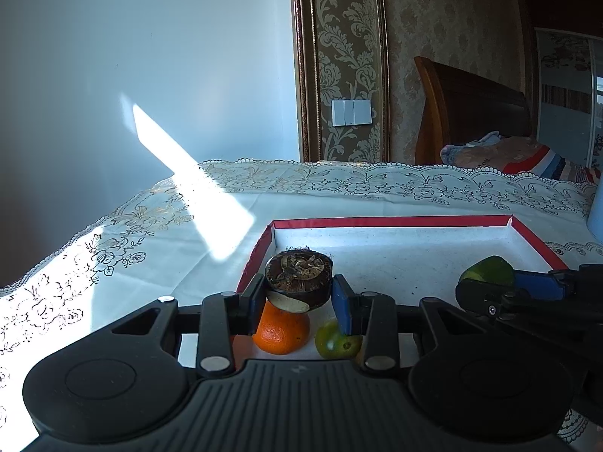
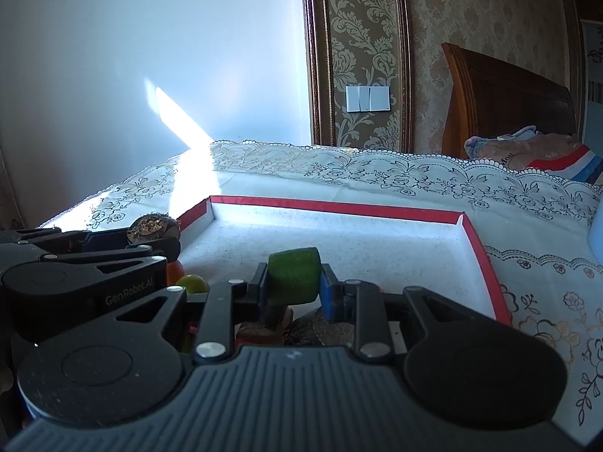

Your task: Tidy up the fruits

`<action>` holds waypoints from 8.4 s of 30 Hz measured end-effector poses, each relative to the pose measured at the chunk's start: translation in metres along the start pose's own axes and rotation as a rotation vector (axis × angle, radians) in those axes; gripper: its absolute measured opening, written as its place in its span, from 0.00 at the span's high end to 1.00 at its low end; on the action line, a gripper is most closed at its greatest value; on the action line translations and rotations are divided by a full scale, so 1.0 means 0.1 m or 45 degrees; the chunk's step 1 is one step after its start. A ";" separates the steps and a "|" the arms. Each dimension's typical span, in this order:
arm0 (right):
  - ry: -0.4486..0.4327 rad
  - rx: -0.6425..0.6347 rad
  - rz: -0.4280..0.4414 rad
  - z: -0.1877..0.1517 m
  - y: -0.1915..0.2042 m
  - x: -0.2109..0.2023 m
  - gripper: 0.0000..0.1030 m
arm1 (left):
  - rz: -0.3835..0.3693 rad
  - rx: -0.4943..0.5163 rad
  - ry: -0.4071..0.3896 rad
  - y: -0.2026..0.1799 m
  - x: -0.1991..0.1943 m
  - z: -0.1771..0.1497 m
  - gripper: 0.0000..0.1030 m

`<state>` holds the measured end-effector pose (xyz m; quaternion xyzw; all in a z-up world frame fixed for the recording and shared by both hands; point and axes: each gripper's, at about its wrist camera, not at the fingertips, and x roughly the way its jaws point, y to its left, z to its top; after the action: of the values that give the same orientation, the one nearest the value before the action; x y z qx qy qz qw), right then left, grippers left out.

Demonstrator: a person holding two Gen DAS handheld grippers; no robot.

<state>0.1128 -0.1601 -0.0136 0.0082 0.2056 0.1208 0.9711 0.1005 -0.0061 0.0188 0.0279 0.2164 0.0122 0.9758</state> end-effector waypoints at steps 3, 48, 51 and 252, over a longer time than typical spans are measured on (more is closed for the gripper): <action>0.002 0.004 -0.004 0.00 -0.02 0.02 0.74 | -0.003 0.001 0.003 -0.01 0.02 0.00 0.64; -0.011 0.032 -0.049 -0.06 -0.10 0.12 0.74 | 0.011 0.035 0.054 -0.20 0.27 -0.07 0.64; -0.016 0.011 -0.060 -0.07 -0.08 0.12 0.74 | 0.016 0.040 0.051 -0.20 0.28 -0.06 0.64; -0.038 0.067 -0.423 -0.36 -0.13 -0.50 0.00 | -0.013 -0.009 0.063 -0.19 -0.26 -0.35 0.19</action>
<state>0.0573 -0.1860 -0.0276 0.0011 0.1928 -0.0471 0.9801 0.0623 -0.0238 -0.0026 0.0228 0.2407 0.0086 0.9703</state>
